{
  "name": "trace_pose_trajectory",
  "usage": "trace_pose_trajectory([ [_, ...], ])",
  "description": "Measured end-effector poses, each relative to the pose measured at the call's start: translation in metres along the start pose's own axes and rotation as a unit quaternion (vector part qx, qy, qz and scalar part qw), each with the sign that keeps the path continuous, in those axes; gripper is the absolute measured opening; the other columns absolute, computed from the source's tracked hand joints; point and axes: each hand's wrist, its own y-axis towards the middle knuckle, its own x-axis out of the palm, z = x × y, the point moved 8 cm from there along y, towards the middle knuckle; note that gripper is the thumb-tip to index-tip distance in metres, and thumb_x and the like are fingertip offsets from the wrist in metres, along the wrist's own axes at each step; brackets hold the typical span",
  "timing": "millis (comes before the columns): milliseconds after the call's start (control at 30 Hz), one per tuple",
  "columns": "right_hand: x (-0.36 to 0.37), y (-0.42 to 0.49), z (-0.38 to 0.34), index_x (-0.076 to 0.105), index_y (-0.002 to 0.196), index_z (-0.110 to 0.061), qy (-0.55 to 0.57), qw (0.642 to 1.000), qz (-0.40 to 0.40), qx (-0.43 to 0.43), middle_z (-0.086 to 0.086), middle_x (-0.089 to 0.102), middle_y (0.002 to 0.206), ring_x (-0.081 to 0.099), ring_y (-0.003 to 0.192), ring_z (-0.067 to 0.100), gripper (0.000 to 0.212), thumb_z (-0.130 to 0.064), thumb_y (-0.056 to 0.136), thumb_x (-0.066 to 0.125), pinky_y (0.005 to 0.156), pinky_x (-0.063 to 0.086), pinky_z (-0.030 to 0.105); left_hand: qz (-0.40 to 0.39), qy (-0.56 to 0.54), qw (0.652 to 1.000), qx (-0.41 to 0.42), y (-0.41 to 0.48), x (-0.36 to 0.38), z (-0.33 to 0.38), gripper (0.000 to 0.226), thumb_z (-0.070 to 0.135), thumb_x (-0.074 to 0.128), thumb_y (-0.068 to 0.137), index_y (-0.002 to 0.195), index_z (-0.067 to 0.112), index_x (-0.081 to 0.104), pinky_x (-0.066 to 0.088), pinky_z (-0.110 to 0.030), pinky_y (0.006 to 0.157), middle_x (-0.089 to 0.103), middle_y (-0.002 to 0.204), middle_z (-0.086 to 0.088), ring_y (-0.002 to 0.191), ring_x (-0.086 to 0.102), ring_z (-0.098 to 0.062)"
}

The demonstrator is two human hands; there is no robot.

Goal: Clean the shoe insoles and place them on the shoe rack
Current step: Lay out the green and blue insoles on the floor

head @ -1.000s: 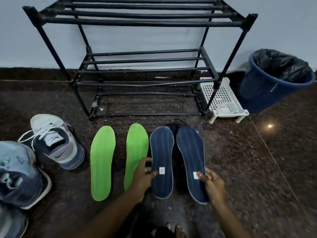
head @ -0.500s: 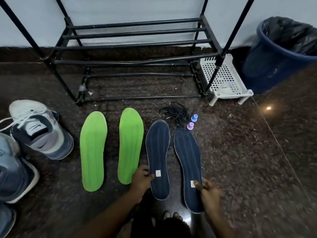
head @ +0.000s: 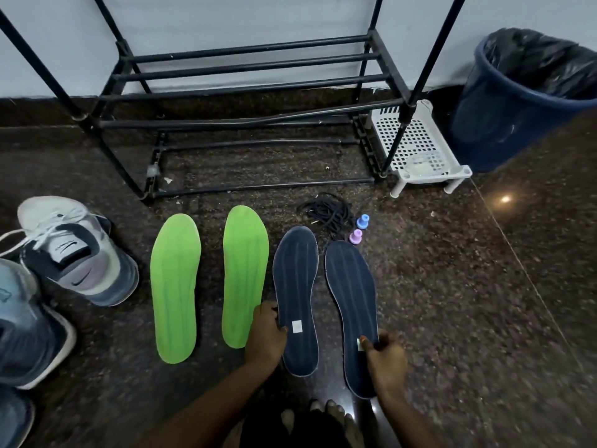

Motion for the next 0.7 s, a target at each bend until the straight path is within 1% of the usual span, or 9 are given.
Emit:
trace_pose_trajectory([
  [33, 0.0, 0.001, -0.001, 0.06, 0.09, -0.004, -0.014, 1.0, 0.002, -0.007, 0.009, 0.063, 0.081, 0.057, 0.073, 0.025, 0.016, -0.011, 0.079, 0.07, 0.062, 0.036, 0.026, 0.002, 0.001, 1.0, 0.006, -0.001, -0.002, 0.003, 0.032, -0.006, 0.063, 0.082, 0.11, 0.005, 0.052, 0.052, -0.037, 0.081, 0.051, 0.106, -0.008, 0.09, 0.058, -0.023],
  [133, -0.004, 0.004, -0.004, 0.057, 0.085, -0.003, -0.028, 0.999, 0.008, -0.019, 0.012, 0.06, 0.079, 0.058, 0.076, 0.029, 0.023, -0.009, 0.073, 0.075, 0.063, 0.037, 0.028, 0.009, 0.016, 0.999, 0.026, -0.002, -0.009, 0.017, 0.035, -0.007, 0.059, 0.084, 0.115, 0.005, 0.05, 0.048, -0.036, 0.084, 0.044, 0.106, -0.003, 0.091, 0.053, -0.022],
  [233, -0.014, 0.008, -0.012, 0.056, 0.087, -0.004, -0.046, 0.999, 0.012, -0.022, 0.013, 0.058, 0.084, 0.056, 0.082, 0.03, 0.028, -0.01, 0.071, 0.077, 0.073, 0.042, 0.034, 0.01, 0.013, 0.999, 0.039, 0.0, -0.015, 0.034, 0.039, -0.01, 0.056, 0.086, 0.121, 0.005, 0.048, 0.046, -0.032, 0.077, 0.046, 0.103, -0.004, 0.093, 0.055, -0.023],
  [333, -0.031, 0.013, -0.035, 0.055, 0.084, -0.006, -0.044, 0.998, -0.001, -0.039, 0.012, 0.06, 0.083, 0.057, 0.082, 0.028, 0.021, -0.01, 0.075, 0.074, 0.075, 0.044, 0.032, 0.013, 0.005, 0.997, 0.079, 0.0, -0.021, 0.067, 0.038, -0.01, 0.051, 0.087, 0.122, 0.003, 0.049, 0.039, -0.024, 0.07, 0.048, 0.097, -0.003, 0.086, 0.05, -0.018],
  [433, -0.061, 0.025, -0.076, 0.06, 0.077, -0.001, -0.083, 0.99, -0.005, -0.11, 0.016, 0.063, 0.079, 0.058, 0.076, 0.025, 0.01, -0.006, 0.079, 0.068, 0.067, 0.04, 0.031, 0.029, 0.011, 0.99, 0.139, -0.004, -0.027, 0.115, 0.032, -0.008, 0.048, 0.089, 0.119, 0.002, 0.052, 0.037, -0.026, 0.074, 0.05, 0.093, -0.003, 0.086, 0.051, -0.02],
  [500, -0.082, 0.037, -0.108, 0.063, 0.076, 0.004, -0.093, 0.984, -0.001, -0.149, 0.016, 0.063, 0.077, 0.055, 0.072, 0.02, 0.01, -0.004, 0.081, 0.065, 0.067, 0.039, 0.032, 0.044, 0.02, 0.984, 0.173, -0.005, -0.032, 0.147, 0.027, -0.007, 0.049, 0.088, 0.113, 0.002, 0.054, 0.038, -0.028, 0.076, 0.053, 0.094, -0.006, 0.092, 0.055, -0.026],
  [533, -0.092, 0.044, -0.124, 0.063, 0.075, 0.005, -0.093, 0.982, 0.005, -0.162, 0.015, 0.063, 0.076, 0.054, 0.071, 0.018, 0.011, -0.004, 0.081, 0.064, 0.066, 0.039, 0.032, 0.051, 0.029, 0.98, 0.189, -0.005, -0.034, 0.165, 0.026, -0.006, 0.05, 0.088, 0.113, 0.003, 0.055, 0.041, -0.03, 0.079, 0.056, 0.097, -0.008, 0.097, 0.057, -0.028],
  [600, -0.11, 0.062, -0.154, 0.061, 0.075, 0.003, -0.099, 0.977, 0.019, -0.186, 0.014, 0.063, 0.074, 0.056, 0.07, 0.021, 0.014, -0.009, 0.083, 0.064, 0.064, 0.038, 0.031, 0.053, 0.042, 0.978, 0.197, -0.002, -0.037, 0.195, 0.032, -0.003, 0.051, 0.09, 0.12, 0.005, 0.054, 0.043, -0.034, 0.088, 0.06, 0.113, -0.012, 0.109, 0.057, -0.029],
  [700, -0.127, 0.089, -0.192, 0.065, 0.081, -0.001, -0.087, 0.973, 0.037, -0.208, 0.014, 0.067, 0.082, 0.061, 0.079, 0.026, 0.01, -0.01, 0.084, 0.062, 0.071, 0.044, 0.032, 0.056, 0.061, 0.974, 0.211, 0.008, -0.037, 0.233, 0.037, -0.001, 0.052, 0.091, 0.127, 0.006, 0.05, 0.044, -0.037, 0.095, 0.057, 0.127, -0.013, 0.118, 0.054, -0.027],
])
